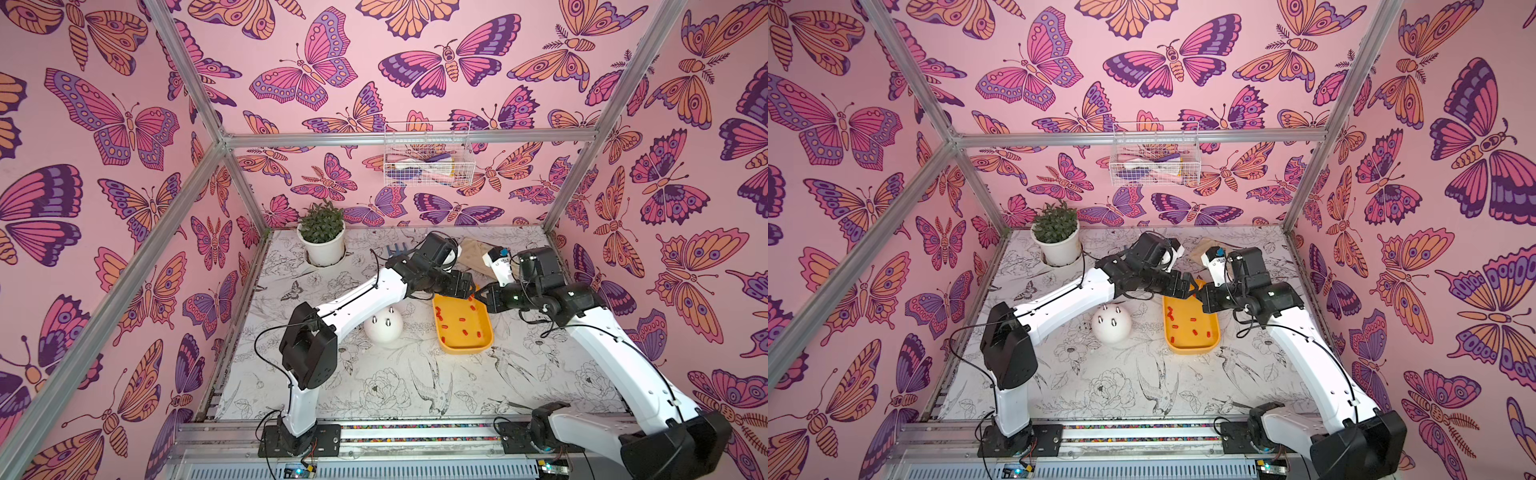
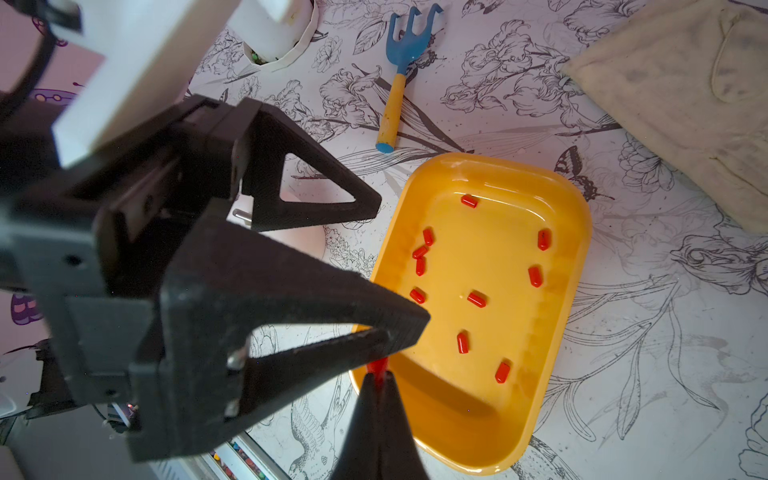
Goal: Cover the protruding screws with screw protection sleeves
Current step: Pick up the screw protection sleeve from the storage box.
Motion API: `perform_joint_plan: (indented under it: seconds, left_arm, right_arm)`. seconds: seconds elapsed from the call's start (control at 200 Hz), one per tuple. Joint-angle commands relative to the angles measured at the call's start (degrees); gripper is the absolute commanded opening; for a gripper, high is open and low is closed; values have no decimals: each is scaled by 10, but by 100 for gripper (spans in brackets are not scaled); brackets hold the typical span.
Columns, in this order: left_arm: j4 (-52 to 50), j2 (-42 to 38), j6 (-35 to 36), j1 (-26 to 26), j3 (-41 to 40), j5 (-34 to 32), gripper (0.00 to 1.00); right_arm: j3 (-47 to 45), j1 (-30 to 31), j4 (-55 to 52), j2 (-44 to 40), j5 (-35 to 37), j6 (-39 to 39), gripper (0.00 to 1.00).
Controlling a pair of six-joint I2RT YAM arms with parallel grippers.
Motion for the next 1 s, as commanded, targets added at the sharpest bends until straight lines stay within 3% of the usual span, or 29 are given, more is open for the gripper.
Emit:
perform_joint_plan:
  seconds: [0.0,0.576,0.997]
  left_arm:
    - [-19,6,9,-5,-10,-2,88]
    - [-19,-5,8,1,-7,-32,88]
    - [-52,-88,28,104,-8,-73,91]
  right_arm:
    - [21,-1,11,-9,-3,-9,2]
    - [26,0,4,-4,-13,-6,2]
    - [46,36,-32,-3,17,0,2]
